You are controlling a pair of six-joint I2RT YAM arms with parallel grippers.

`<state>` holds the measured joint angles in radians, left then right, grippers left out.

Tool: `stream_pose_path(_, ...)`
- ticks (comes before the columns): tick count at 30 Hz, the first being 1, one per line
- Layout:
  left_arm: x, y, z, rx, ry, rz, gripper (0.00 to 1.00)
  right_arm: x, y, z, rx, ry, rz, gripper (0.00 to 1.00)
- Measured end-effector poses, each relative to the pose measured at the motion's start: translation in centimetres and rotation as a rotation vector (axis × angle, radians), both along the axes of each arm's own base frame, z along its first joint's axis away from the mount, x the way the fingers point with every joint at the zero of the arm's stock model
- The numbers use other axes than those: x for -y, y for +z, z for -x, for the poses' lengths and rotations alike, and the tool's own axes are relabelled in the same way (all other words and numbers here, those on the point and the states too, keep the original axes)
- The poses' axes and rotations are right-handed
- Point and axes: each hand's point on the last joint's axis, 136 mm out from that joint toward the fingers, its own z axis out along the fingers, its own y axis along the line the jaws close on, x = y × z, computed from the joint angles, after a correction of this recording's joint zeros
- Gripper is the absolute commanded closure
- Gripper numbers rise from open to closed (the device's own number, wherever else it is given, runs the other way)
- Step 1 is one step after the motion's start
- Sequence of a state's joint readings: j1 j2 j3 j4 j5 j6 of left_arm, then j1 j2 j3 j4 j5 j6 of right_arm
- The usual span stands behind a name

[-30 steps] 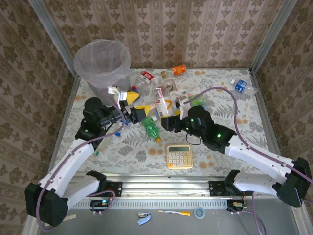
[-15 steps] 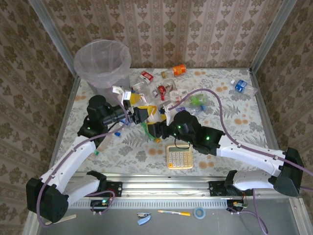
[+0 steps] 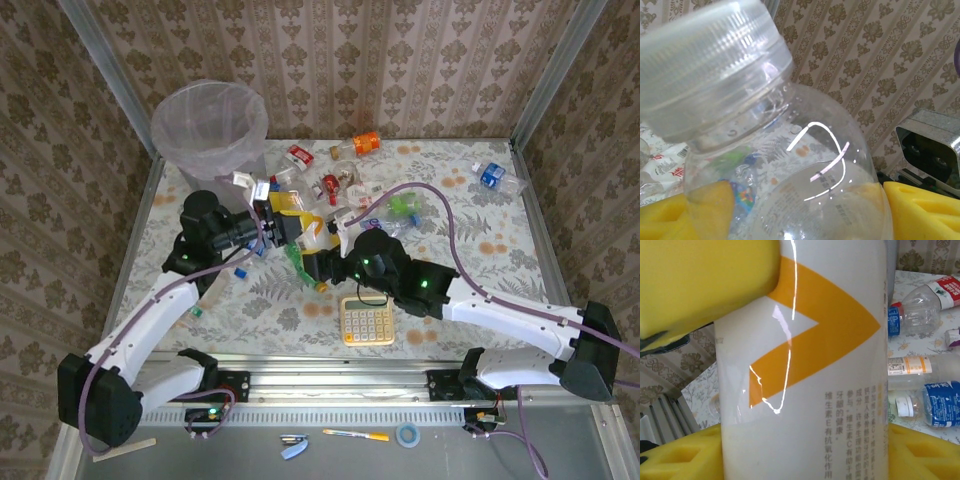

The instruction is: Throw the plastic bottles in the bin

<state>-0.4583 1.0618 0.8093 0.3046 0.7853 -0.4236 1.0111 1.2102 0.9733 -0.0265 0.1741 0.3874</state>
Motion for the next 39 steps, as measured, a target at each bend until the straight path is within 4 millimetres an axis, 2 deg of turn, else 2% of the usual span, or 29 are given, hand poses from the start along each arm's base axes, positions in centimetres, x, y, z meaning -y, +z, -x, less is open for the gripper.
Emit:
stream_pose_path(6,0.9,0.3,0.6,0.01,-0.018,0.004,0.44,0.7,0.0,0.4,-0.002,-0.006,0.008,0.34)
stream_pose_path(9,1.3,0.9,0.9,0.022,-0.027,0.01,0.44,1.0,0.5,0.5,0.01,-0.005,0.002,0.17)
stream_pose_path(14,2.1,1.2,1.2,0.017,-0.049,0.003,0.45,1.1,0.9,1.0,0.029,0.011,0.012,0.0)
stream_pose_path(20,2.0,1.4,0.2,0.007,-0.004,-0.032,0.46,3.0,1.9,1.0,0.027,-0.014,0.003,0.0)
stream_pose_path(26,0.2,2.6,-1.9,0.021,0.092,-0.037,0.46,5.2,2.3,1.0,0.008,-0.044,0.012,0.0)
stream_pose_path(32,-3.3,3.8,-5.4,0.027,0.227,-0.035,0.47,7.3,1.9,1.0,-0.033,-0.074,0.046,0.0)
stream_pose_path(39,-8.1,7.1,-8.2,0.069,0.38,-0.019,0.47,9.8,1.1,0.9,-0.089,-0.131,0.071,0.0)
